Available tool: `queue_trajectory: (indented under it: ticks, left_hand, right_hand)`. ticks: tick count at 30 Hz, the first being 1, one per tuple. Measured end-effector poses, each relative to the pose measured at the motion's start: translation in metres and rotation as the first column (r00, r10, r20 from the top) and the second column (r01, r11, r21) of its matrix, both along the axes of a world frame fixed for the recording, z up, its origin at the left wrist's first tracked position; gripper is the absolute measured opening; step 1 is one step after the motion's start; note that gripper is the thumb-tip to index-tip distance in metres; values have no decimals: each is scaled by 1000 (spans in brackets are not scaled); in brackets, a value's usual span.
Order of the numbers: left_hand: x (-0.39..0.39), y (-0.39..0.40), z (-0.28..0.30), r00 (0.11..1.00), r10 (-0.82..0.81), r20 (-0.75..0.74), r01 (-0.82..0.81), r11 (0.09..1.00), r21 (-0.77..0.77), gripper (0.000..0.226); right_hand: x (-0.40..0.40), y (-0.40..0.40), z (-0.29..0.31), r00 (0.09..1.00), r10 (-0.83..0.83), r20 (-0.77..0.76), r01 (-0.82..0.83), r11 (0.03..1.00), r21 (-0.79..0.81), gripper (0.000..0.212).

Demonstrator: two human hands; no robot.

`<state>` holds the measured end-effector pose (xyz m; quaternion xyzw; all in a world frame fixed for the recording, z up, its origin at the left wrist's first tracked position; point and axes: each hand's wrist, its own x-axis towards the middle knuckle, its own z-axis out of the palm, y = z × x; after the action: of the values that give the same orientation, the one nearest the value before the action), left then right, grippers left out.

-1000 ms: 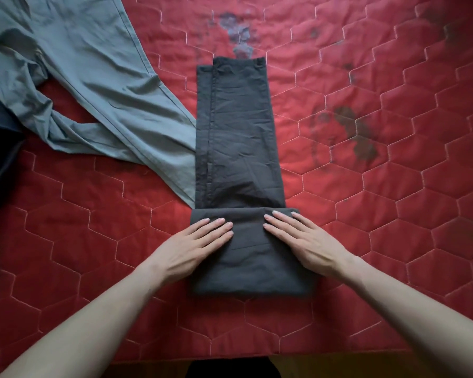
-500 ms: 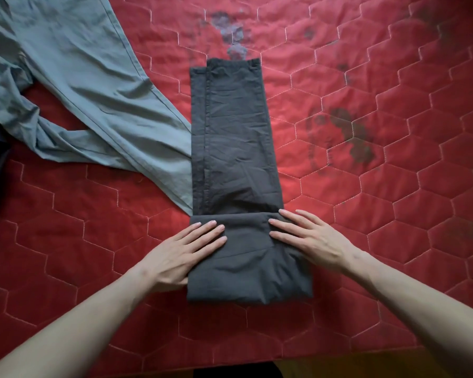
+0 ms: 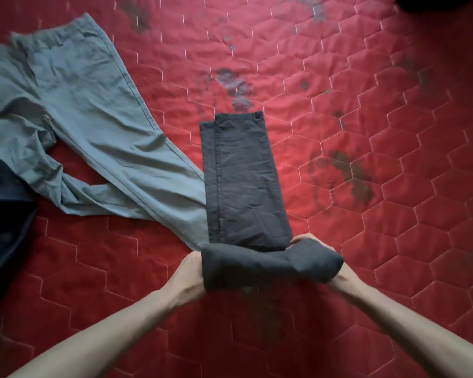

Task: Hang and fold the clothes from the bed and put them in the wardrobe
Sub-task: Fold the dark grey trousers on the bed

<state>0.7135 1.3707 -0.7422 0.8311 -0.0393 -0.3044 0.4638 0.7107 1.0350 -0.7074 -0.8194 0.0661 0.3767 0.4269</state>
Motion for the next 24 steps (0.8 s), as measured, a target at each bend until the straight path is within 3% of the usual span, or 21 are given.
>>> queue_trajectory:
  ticks: [2,5,8,10,12,15,19,21,23,24]
  left_hand:
    - [13,-1,5,990,133,-35,-134,991,-13,22]
    - [31,-8,17,936,314,-160,-335,933,-128,28]
    - [45,-16,5,873,429,-232,-471,866,-169,31]
    - [51,-19,-5,799,510,-317,-573,806,-150,40]
    - [52,-22,-9,770,542,-336,-607,785,-125,62]
    - [58,-20,-11,854,501,-142,-518,846,-127,56]
    - [69,-18,-27,882,465,79,-470,881,62,36]
    - [70,-22,-26,870,462,170,-489,849,200,35]
    - [73,-27,-19,870,376,320,-475,812,338,44]
    - [75,-26,-17,862,249,442,-435,811,391,53]
  right_hand:
    - [5,5,4,945,-324,-39,327,943,71,32]
    - [25,24,-2,798,-602,19,593,791,147,32]
    - [38,33,-10,745,-666,-34,650,714,262,53]
    - [44,34,-18,769,-639,-16,622,743,249,71]
    - [51,35,-27,782,-623,31,600,765,232,58]
    - [63,40,-34,820,-558,129,527,824,210,33]
    - [73,36,-62,817,-510,269,508,858,82,10]
    - [74,39,-67,823,-472,316,498,867,-2,16]
    - [76,40,-69,809,-331,485,468,863,-191,44]
    - [77,37,-69,785,-201,586,438,849,-296,61]
